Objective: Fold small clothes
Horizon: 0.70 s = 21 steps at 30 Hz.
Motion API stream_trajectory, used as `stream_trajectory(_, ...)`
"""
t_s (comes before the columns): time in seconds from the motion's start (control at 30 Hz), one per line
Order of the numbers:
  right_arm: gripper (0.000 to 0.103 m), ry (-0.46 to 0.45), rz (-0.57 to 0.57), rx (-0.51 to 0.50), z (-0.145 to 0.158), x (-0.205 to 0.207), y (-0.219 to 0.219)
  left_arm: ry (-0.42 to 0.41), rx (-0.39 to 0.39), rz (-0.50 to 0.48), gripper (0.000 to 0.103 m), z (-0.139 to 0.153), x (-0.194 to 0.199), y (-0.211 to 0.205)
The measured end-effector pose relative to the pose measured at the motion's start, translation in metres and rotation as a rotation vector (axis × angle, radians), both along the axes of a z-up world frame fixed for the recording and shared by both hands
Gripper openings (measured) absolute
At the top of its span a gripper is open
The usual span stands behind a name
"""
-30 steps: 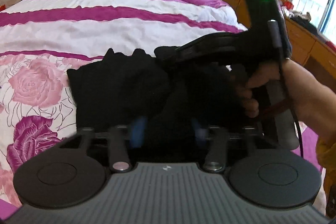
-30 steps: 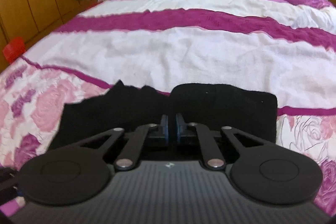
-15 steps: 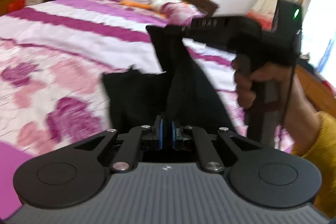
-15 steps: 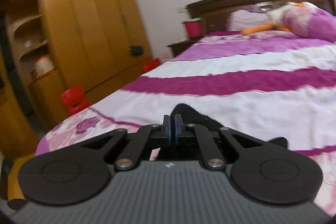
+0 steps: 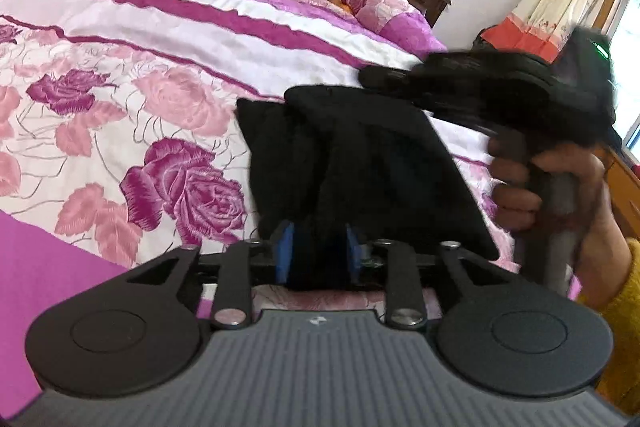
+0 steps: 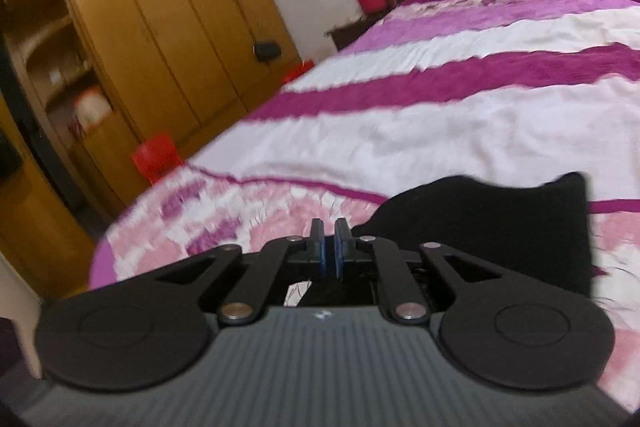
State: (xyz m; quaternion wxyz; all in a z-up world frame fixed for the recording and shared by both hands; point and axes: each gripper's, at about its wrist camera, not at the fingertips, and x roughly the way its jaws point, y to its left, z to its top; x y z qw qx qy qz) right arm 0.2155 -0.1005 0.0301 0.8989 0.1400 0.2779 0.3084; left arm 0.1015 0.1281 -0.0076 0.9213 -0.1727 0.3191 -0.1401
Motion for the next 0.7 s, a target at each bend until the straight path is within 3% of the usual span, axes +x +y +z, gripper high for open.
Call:
stream_trajectory(0.07,0.014,-0.012,-0.031,0.014,0.006,-0.008,-0.024,-0.028,0.011,0.0,0.057,0.005,0.002,-0.003)
stream_trajectory(0.17,0.057,-0.048,-0.134,-0.015,0.007,-0.022,-0.057,-0.041,0.025,0.004,0.064,0.014,0.015,-0.012)
stream_trajectory(0.3,0.059,-0.062,-0.262,-0.106,-0.004,-0.03,-0.085,-0.039,-0.015,-0.004,0.064,0.017,0.05,-0.025)
stream_trajectory(0.47,0.059,0.043,-0.328,-0.094,-0.035,-0.023,-0.102,0.036,-0.059,0.009,0.064,-0.003,0.102,-0.043)
stream_trajectory(0.5,0.059,0.059,-0.326,-0.079,-0.042,-0.022,-0.103,0.044,-0.077,0.009,0.053,-0.009,0.108,-0.045)
stream_trajectory(0.57,0.058,0.089,-0.314,-0.05,-0.052,-0.019,-0.102,0.038,-0.101,0.031,0.021,-0.016,0.112,-0.046)
stream_trajectory(0.63,0.058,0.101,-0.274,0.0,-0.058,-0.019,-0.099,0.007,-0.096,0.071,0.016,-0.012,0.103,-0.045)
stream_trajectory(0.7,0.058,0.111,-0.225,0.072,-0.057,-0.021,-0.094,-0.054,-0.016,0.121,0.015,-0.001,0.085,-0.046)
